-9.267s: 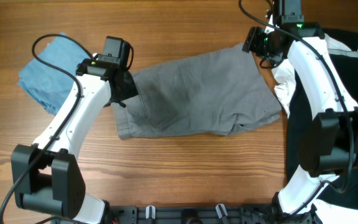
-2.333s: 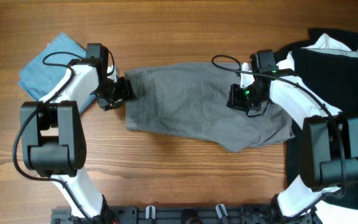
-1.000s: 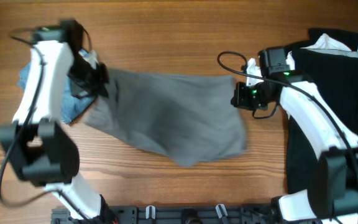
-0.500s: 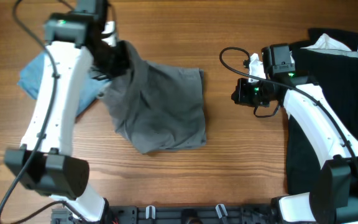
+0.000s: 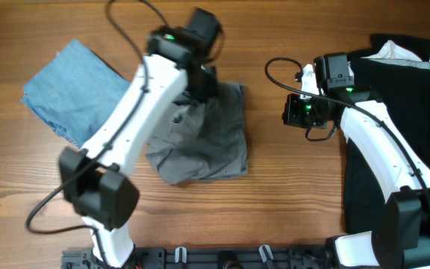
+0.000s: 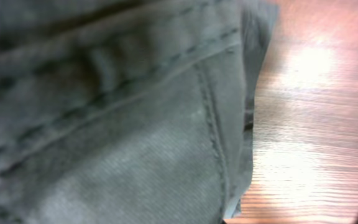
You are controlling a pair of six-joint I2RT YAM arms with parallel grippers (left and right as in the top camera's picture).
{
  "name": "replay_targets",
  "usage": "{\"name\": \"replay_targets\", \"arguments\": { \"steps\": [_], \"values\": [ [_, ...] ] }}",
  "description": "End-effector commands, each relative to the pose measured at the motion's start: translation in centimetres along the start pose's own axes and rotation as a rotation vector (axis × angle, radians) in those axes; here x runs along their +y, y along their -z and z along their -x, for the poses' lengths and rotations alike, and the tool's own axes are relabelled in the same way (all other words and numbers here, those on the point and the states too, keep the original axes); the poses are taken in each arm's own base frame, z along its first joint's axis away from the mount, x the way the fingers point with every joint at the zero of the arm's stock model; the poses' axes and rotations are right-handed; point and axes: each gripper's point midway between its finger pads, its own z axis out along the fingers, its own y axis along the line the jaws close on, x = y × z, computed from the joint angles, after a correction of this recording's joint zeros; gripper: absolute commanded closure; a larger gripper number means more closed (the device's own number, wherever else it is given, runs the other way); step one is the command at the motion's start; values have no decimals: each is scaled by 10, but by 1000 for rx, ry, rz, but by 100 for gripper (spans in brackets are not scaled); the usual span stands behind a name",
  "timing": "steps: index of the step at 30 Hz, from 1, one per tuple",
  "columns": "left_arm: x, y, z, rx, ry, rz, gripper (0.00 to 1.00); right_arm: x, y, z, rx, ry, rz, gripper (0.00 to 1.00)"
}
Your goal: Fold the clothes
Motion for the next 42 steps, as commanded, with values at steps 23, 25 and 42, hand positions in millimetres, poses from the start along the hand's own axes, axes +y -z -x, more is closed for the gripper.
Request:
{"name": "replay_targets", "arguments": {
  "steps": [23, 25, 42],
  "values": [
    [53, 33, 23, 99, 35, -27, 96, 101, 26, 13, -91, 326, 412, 92],
    [53, 24, 21, 117, 15, -36, 96, 109, 9, 13, -96, 358, 375, 92],
    [75, -135, -94, 431, 51, -5, 96, -15, -133, 1, 88, 123, -162, 96]
  ]
}}
